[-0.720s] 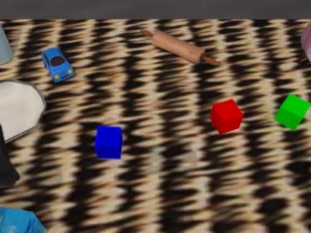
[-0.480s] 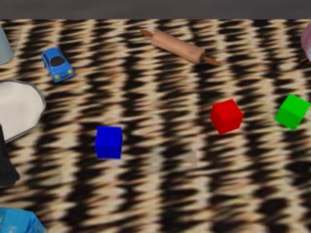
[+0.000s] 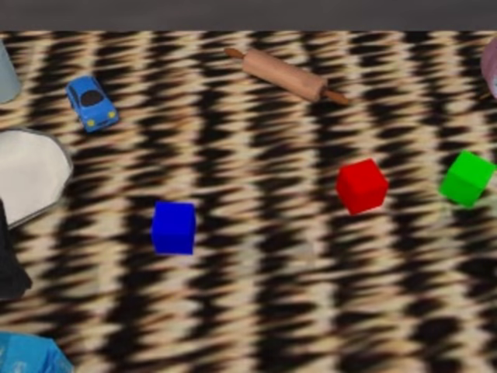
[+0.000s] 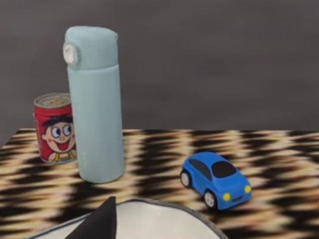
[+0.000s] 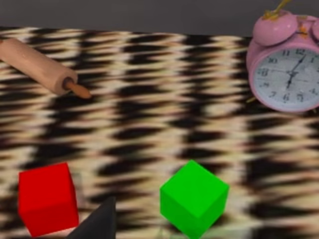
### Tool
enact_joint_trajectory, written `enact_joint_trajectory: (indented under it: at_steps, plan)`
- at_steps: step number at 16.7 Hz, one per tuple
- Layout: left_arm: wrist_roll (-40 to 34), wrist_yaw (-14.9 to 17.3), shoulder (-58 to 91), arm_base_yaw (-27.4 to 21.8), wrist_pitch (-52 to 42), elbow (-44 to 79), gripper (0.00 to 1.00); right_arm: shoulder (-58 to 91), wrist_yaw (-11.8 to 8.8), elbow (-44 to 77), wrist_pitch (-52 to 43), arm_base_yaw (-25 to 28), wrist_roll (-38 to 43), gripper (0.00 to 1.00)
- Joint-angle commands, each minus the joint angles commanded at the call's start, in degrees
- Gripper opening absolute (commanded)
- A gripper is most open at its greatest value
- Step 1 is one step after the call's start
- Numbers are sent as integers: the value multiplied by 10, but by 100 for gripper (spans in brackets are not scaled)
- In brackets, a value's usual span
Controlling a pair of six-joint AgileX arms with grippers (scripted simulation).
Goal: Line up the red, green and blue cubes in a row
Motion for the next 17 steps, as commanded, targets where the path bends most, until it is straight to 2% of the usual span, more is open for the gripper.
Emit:
enact_joint_trajectory:
  at_steps: [10, 14, 17]
  plan:
    - [0, 0, 0, 0, 0, 0, 100, 642, -4, 542, -363, 118, 13, 100]
    - [0, 0, 0, 0, 0, 0, 100, 846, -4, 720, -470, 153, 18, 100]
    - [0, 0, 0, 0, 0, 0, 100, 944, -3, 809, -520, 170, 21, 100]
